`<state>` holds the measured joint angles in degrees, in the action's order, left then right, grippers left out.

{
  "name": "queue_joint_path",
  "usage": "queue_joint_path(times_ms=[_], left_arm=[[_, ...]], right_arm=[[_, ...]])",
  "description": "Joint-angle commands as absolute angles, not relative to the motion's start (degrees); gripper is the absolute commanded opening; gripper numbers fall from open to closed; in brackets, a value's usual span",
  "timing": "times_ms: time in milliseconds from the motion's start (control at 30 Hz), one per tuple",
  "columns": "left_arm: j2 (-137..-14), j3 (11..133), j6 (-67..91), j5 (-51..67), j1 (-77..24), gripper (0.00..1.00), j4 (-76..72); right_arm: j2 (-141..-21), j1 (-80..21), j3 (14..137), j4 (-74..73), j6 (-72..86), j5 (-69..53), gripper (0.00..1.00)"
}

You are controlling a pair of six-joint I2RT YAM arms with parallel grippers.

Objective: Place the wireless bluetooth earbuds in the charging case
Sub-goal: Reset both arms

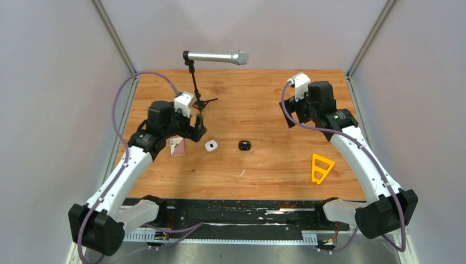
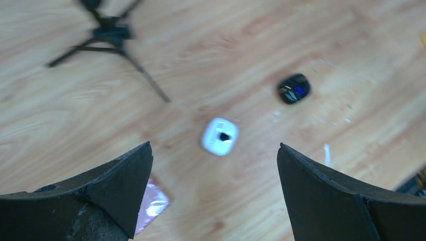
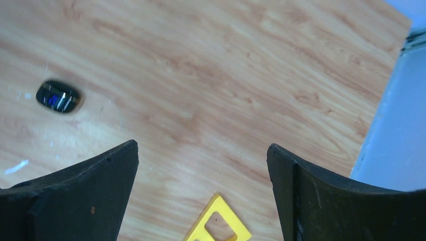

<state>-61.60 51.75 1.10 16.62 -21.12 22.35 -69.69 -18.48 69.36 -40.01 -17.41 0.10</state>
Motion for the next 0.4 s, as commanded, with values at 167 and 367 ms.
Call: queue_joint_path(times_ms=[167,367], left_arm=[[-55.0,61.3,2.4,5.6,-7.0,1.00,25.8],[-56.6,69.3,10.9,9.8,-0.2,1.00,25.8]], right_arm=[[-76.5,-18.3,92.3,-35.4,-11.1,13.6,1.00],[-76.2,-18.3,97.2,-33.1,-10.2,14.5,0.99]])
